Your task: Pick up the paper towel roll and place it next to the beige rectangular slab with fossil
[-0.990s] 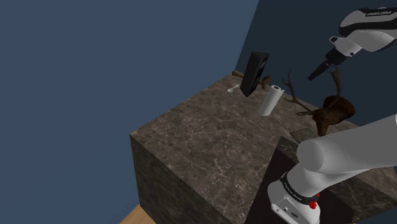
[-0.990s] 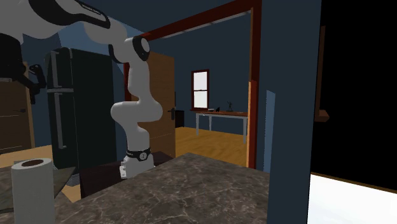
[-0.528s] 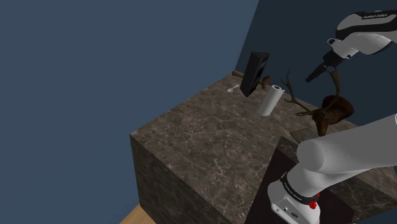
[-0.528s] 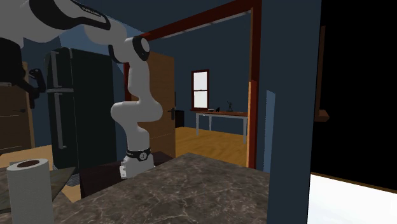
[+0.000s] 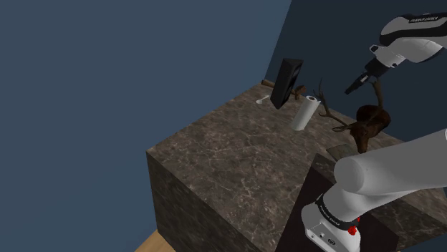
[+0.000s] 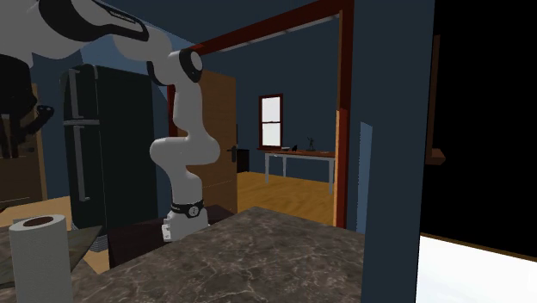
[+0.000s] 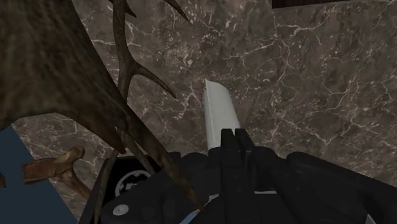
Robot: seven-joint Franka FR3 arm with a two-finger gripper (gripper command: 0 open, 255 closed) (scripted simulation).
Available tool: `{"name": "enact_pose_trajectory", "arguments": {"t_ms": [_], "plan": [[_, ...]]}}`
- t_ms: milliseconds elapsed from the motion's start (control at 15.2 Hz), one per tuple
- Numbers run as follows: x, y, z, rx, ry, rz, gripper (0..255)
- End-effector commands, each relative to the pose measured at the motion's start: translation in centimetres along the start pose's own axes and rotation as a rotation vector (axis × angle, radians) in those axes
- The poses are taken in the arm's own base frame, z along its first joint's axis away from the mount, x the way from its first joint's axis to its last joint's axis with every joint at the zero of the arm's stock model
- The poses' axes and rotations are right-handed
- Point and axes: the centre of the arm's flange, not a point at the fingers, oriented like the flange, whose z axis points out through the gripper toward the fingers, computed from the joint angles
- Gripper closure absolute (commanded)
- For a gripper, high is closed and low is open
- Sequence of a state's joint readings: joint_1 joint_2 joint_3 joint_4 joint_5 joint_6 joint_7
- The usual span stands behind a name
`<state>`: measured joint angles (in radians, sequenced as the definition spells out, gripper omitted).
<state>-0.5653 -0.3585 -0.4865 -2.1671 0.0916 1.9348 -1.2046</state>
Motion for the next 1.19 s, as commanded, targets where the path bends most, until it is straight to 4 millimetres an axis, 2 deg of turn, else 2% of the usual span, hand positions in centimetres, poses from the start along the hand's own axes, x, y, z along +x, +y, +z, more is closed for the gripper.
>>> {"name": "enact_pose_trajectory", "arguments": {"t_ms": [0,198,264,660,1122], "plan": [[-0.3,0.0,0.2,0.006,-0.004,0.006,255],[0.0,0.0,0.0,0.001,-0.001,0.001,255],[0.0,0.0,0.0,0.001,-0.001,0.001,0],[7.5,-1.0,5.6,-0.002,-0.117,0.019,0],[15.4,-1.9,13.1,-0.006,-0.253,0.041,0]]}}
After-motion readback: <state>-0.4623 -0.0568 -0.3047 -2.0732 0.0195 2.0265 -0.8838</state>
